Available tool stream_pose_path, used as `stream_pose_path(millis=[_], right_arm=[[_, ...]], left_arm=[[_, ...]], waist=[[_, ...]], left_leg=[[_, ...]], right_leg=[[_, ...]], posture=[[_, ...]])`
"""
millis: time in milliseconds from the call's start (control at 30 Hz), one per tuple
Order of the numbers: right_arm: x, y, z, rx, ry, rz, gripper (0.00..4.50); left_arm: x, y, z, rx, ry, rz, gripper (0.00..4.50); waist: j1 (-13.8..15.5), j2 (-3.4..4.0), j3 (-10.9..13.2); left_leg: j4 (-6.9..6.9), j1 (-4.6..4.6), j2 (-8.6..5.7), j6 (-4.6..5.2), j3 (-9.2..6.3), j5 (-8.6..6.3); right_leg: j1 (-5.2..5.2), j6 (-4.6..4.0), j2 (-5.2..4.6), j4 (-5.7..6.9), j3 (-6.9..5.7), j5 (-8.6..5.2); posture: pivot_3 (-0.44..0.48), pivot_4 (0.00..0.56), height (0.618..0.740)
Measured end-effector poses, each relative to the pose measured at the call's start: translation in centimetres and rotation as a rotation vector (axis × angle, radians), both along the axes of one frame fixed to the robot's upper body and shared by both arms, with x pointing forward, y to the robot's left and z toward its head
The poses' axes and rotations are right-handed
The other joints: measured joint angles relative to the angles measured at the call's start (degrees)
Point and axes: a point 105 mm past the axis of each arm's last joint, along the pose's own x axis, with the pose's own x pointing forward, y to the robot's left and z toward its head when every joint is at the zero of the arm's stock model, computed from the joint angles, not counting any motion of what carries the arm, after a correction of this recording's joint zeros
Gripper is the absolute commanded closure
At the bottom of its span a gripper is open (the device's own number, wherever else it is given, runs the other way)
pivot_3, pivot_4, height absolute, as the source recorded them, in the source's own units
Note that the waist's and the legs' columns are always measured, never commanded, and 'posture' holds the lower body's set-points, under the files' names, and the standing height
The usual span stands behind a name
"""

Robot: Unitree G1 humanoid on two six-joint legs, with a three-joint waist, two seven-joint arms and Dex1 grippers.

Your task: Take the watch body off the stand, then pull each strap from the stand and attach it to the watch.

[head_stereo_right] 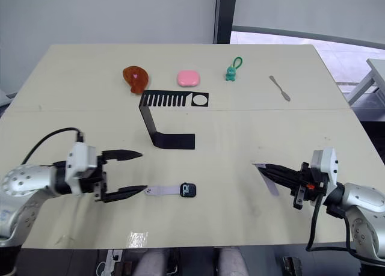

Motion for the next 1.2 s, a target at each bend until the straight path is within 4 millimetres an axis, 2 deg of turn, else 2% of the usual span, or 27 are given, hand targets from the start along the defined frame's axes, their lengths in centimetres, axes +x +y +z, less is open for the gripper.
stream_pose_path(millis=[167,333,467,867,1200], right_arm=[[0.0,1.1,-0.1,0.006,0.019,0.050,4.50],[-0.4,2.7,-0.1,0.003,0.018,0.104,4.50],[-0.7,3.3,-0.2,-0.001,0.025,0.120,4.50],[-1.6,3.8,-0.5,-0.010,0.047,0.127,4.50],[-1.9,3.7,-1.0,0.002,0.076,0.122,4.50]], left_arm=[[0.6,-4.0,-1.7,0.110,0.037,-0.075,0.02],[0.8,-6.0,-3.9,0.196,0.075,-0.091,0.02],[0.7,-6.6,-5.7,0.239,0.112,-0.097,0.02],[1.1,-7.2,-7.1,0.257,0.088,-0.104,0.02],[1.3,-7.7,-7.4,0.249,0.062,-0.112,0.02]], waist=[[-0.2,0.00,0.0],[-0.1,0.00,0.0],[0.0,-0.01,0.0],[0.1,-0.01,0.0],[0.5,-0.01,0.0]], left_leg=[[0.03,-0.02,0.03,-0.12,0.07,0.06],[0.16,-0.06,0.05,-0.13,0.05,0.08],[0.31,-0.10,0.05,-0.09,0.03,0.07],[0.41,-0.11,0.05,-0.07,0.02,0.07],[0.76,-0.13,0.07,0.04,0.00,-0.02]], right_leg=[[-0.06,0.01,0.11,-0.01,0.07,0.00],[-0.07,0.01,0.14,0.04,0.06,0.00],[-0.06,0.01,0.11,0.11,0.06,0.00],[-0.05,0.01,0.10,0.16,0.04,0.00],[0.04,0.02,0.08,0.27,0.05,-0.01]], posture=[[0.000,0.150,0.740],[0.000,0.150,0.740],[0.000,0.150,0.740],[0.000,0.150,0.740],[0.000,0.150,0.740]])
